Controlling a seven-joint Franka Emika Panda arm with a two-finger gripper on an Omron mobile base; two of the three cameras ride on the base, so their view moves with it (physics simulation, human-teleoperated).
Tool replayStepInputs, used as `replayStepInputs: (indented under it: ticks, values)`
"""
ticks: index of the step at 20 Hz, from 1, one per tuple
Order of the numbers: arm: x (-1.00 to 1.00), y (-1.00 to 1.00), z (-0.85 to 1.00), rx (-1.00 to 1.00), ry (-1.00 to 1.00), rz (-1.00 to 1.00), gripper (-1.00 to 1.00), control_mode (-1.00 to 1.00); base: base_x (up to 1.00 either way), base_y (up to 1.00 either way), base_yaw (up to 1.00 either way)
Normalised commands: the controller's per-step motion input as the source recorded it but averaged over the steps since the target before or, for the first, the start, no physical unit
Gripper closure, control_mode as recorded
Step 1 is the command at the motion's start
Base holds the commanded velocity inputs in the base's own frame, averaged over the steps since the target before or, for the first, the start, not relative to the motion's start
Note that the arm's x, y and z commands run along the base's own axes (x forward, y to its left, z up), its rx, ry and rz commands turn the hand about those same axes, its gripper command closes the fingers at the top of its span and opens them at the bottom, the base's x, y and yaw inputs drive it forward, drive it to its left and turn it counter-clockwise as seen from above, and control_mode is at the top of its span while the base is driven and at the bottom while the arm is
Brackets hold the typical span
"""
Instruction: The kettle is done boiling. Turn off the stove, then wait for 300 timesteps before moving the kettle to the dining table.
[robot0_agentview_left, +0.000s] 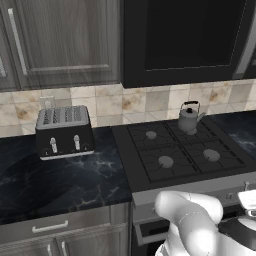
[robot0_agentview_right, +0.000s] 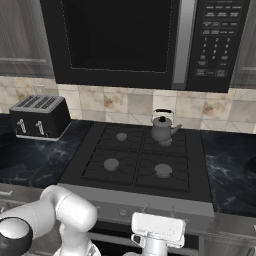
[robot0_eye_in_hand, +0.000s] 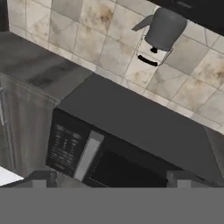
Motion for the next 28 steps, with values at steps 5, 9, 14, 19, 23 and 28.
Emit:
replayStepInputs:
  ticks: [5,9,14,19,23,28]
  values:
    - [0.0,0.15,0.49,-0.34,-0.06,-0.07,-1.0,-1.0,0.0,0.0,0.0]
    - [0.0,0.11,0.4,-0.35,-0.01,-0.09,-1.0,-1.0,0.0,0.0,0.0]
    - [0.03,0.08,0.33,-0.29,0.0,-0.14,-1.0,-1.0,0.0,0.0,0.0]
    - [0.11,0.08,0.24,-0.23,0.02,-0.19,-1.0,-1.0,0.0,0.0,0.0]
    - [0.17,0.01,0.2,-0.17,0.1,-0.21,-1.0,-1.0,0.0,0.0,0.0]
    - [0.22,0.04,0.17,-0.15,0.16,-0.2,-1.0,-1.0,0.0,0.0,0.0]
